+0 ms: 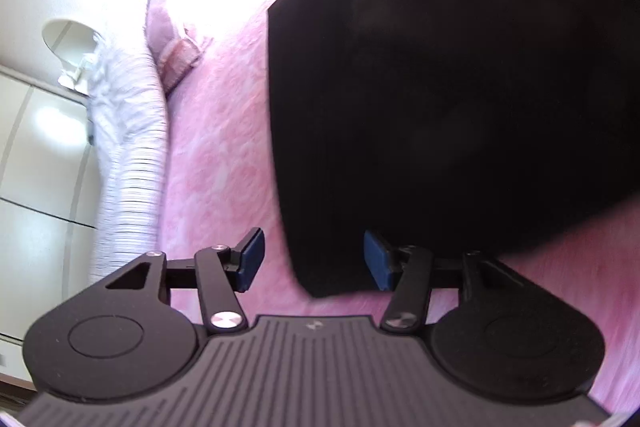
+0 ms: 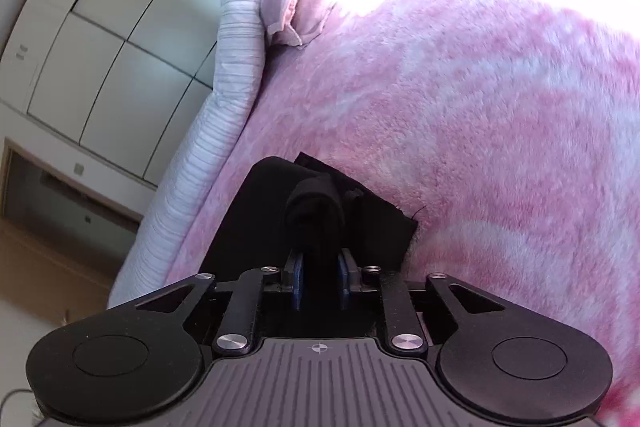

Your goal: Fold clothes

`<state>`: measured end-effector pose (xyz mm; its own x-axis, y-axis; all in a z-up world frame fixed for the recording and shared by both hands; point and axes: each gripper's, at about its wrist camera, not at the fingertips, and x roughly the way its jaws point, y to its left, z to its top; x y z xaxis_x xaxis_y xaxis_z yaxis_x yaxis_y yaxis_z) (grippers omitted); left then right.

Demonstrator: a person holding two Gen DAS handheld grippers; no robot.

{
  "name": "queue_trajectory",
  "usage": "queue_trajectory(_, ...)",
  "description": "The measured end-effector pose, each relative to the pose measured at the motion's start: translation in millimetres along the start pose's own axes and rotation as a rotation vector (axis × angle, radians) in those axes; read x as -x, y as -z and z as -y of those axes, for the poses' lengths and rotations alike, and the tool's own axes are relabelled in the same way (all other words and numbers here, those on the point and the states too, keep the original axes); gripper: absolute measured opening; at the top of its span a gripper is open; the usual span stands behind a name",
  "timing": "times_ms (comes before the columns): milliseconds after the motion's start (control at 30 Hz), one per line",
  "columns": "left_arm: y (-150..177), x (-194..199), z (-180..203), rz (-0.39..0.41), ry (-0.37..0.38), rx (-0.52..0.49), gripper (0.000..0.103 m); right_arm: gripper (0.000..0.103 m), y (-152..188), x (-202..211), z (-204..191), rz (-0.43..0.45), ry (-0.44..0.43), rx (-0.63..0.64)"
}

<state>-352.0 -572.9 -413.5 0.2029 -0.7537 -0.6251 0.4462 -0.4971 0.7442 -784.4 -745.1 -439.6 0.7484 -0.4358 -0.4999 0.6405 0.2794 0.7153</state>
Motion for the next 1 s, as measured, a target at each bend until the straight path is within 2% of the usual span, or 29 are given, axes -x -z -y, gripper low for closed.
queue_trajectory(133, 31.9, 15.0, 12.4, 0.029, -0.076, -0.167, 0.061, 0.047, 26.3, 23.3, -52.2, -0.039, 0.078, 0.377)
queue_trajectory(200, 38.9, 14.2, 26.1, 0.058, -0.098, -0.267, 0.061, 0.05, 61.2, 25.4, -89.3, -0.088, 0.033, 0.587)
queue_trajectory(267, 40.9, 10.2, 39.7, 0.091, -0.089, -0.347, 0.061, 0.054, 97.6, 26.9, -127.0, -0.138, -0.019, 0.798)
queue_trajectory(300, 41.8, 9.2, 46.7, 0.111, -0.093, -0.384, 0.061, 0.06, 118.6, 23.4, -138.8, -0.149, -0.027, 0.904)
queue_trajectory(367, 42.9, 2.6, 55.0, 0.146, -0.102, -0.444, 0.061, 0.063, 161.4, 15.3, -160.1, -0.165, -0.039, 1.116)
queue_trajectory(467, 44.1, -12.7, 57.5, 0.194, -0.121, -0.5, 0.057, 0.063, 225.6, 3.0, -192.2, -0.188, -0.056, 1.434)
queue_trajectory(533, 45.2, -21.6, 55.3, 0.22, -0.126, -0.51, 0.043, 0.063, 261.9, -8.3, -206.9, -0.192, -0.041, 1.622)
queue_trajectory(600, 47.2, -27.9, 51.3, 0.241, -0.128, -0.506, 0.037, 0.063, 281.5, -24.1, -213.6, -0.201, 0.011, 1.736)
queue_trajectory(667, 49.6, -31.3, 48.0, 0.263, -0.126, -0.503, 0.037, 0.063, 290.7, -44.1, -220.3, -0.226, 0.092, 1.829)
queue_trajectory(767, 50.7, -31.5, 45.4, 0.286, -0.136, -0.518, 0.037, 0.063, 290.2, -62.9, -225.3, -0.288, 0.16, 1.885)
queue_trajectory(800, 51.2, -31.6, 45.2, 0.296, -0.142, -0.536, 0.037, 0.055, 288.6, -60.5, -223.8, -0.291, 0.18, 1.908)
queue_trajectory(833, 54.0, -37.2, 43.0, 0.302, -0.145, -0.553, 0.037, 0.037, 286.8, -56.9, -221.7, -0.292, 0.2, 1.931)
queue_trajectory(867, 56.8, -42.7, 40.9, 0.308, -0.149, -0.57, 0.037, 0.033, 284.9, -47.9, -219.6, -0.283, 0.209, 1.952)
queue_trajectory(900, 54.3, -44.0, 40.0, 0.301, -0.146, -0.576, 0.036, 0.023, 281.1, -40.0, -217.0, -0.269, 0.202, 1.949)
queue_trajectory(933, 51.7, -45.1, 39.0, 0.293, -0.144, -0.581, 0.033, 0.019, 277.0, -32.3, -214.4, -0.255, 0.192, 1.943)
queue_trajectory(967, 46.7, -41.3, 38.4, 0.28, -0.137, -0.56, 0.03, 0.017, 272.3, -25.5, -215.1, -0.247, 0.189, 1.936)
queue_trajectory(1000, 41.7, -37.5, 37.8, 0.266, -0.129, -0.538, 0.023, 0.015, 267.0, -21.0, -213.6, -0.239, 0.189, 1.93)
